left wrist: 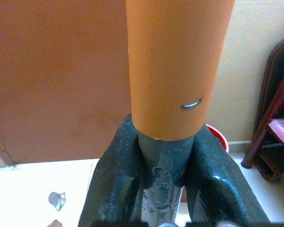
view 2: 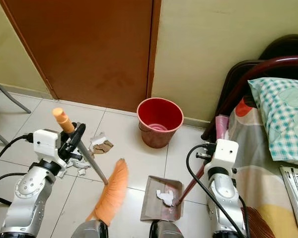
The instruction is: Sweep floor
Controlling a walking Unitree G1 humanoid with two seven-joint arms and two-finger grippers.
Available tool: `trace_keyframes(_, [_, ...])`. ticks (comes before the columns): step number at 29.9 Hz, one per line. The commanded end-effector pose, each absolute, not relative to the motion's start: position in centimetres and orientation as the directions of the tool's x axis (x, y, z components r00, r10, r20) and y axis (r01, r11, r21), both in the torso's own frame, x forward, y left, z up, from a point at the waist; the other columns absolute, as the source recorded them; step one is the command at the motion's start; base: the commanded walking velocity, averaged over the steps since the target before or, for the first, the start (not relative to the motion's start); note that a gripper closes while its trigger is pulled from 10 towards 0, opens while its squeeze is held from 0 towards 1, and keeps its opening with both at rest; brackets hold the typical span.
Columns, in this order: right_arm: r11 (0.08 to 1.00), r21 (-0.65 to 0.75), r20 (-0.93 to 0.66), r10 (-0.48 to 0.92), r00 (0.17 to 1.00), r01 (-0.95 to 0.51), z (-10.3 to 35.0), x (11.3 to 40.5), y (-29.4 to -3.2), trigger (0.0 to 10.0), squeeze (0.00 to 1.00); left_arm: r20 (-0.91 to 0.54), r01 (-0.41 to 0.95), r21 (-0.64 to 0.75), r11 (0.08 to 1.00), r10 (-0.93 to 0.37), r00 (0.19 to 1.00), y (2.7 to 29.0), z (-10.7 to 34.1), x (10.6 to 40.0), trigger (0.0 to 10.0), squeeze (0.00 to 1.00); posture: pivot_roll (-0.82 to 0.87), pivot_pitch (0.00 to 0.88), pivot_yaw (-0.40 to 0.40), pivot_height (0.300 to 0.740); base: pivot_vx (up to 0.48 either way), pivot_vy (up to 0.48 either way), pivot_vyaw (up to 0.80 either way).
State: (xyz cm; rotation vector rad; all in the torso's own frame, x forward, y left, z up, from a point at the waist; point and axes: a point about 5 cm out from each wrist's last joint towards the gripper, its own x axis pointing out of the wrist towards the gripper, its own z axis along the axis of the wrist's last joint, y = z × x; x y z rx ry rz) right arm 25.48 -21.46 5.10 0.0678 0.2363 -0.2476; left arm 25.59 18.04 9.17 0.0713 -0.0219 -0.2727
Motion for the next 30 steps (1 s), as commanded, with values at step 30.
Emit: trace_keyframes(30, [0.962,0.030,-0.230,-0.258,0.938,0.272,5.9,26.2,-21.7,10.0,0.00,0.124,0.224,0.162,0.961,-0.245,0.961,17.9,11.9,27.4,10.0,0.00,0.02,0.073,-0.032,0.740,0.195,0.301,-0.21])
